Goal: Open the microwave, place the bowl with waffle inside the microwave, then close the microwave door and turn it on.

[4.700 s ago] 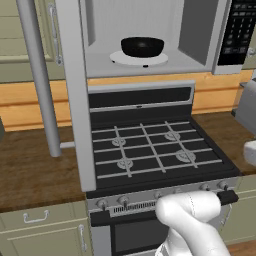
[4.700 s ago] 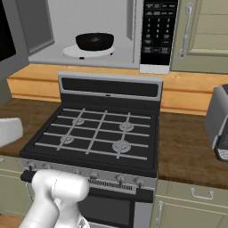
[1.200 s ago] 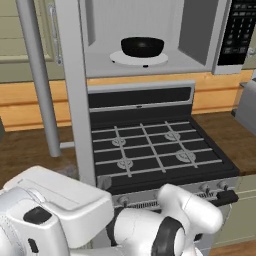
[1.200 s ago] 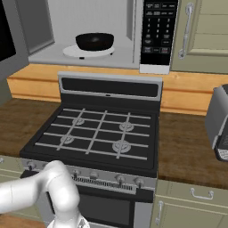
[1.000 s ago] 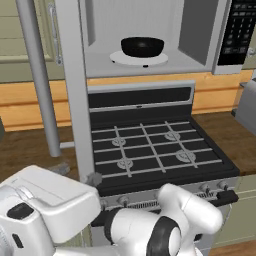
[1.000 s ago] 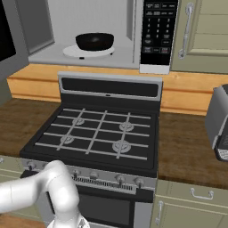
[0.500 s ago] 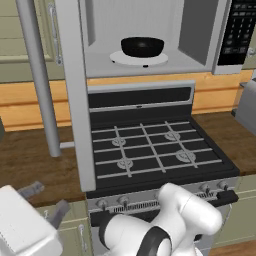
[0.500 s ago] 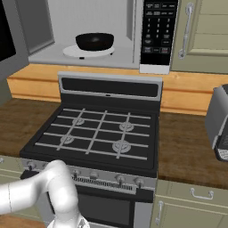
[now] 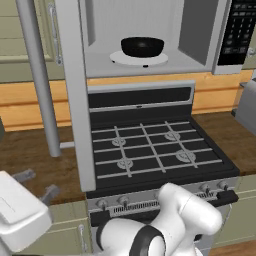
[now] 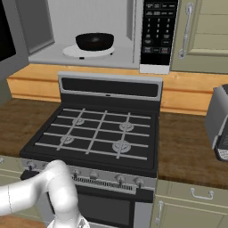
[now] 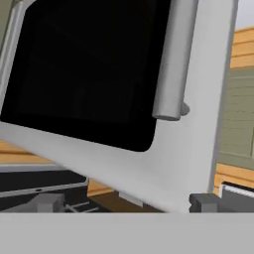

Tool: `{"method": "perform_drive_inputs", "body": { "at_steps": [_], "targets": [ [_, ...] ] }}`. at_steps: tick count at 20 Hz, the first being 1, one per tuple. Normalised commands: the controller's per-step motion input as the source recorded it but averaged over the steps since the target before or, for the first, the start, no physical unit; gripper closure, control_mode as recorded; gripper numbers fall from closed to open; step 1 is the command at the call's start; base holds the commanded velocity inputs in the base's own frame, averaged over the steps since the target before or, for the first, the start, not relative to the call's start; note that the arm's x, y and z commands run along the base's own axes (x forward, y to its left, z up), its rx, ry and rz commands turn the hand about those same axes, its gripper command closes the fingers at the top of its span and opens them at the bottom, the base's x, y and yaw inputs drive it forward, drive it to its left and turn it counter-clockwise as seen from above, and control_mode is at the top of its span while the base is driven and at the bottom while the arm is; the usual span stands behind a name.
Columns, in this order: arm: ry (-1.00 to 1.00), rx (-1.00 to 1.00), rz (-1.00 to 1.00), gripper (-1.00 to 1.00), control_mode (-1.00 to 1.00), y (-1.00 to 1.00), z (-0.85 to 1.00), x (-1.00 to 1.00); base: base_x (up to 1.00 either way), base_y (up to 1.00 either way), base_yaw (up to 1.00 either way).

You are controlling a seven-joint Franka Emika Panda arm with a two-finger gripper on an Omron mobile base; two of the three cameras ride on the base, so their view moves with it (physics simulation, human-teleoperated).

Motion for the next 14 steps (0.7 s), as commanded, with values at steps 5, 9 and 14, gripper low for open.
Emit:
{"method": "perform_drive_inputs", "body": {
  "at_steps": [5, 9, 14],
  "targets": [
    [-0.02, -0.08, 0.0, -1.0, -1.0, -0.1, -0.11, 0.39, 0.0, 0.0, 0.0],
    [-0.04, -0.09, 0.0, -1.0, -1.0, -0.24, -0.18, 0.14, 0.0, 0.0, 0.0],
    [-0.12, -0.05, 0.0, -1.0, -1.0, -0.38, -0.05, 0.0, 0.0, 0.0, 0.0]
  ]
}}
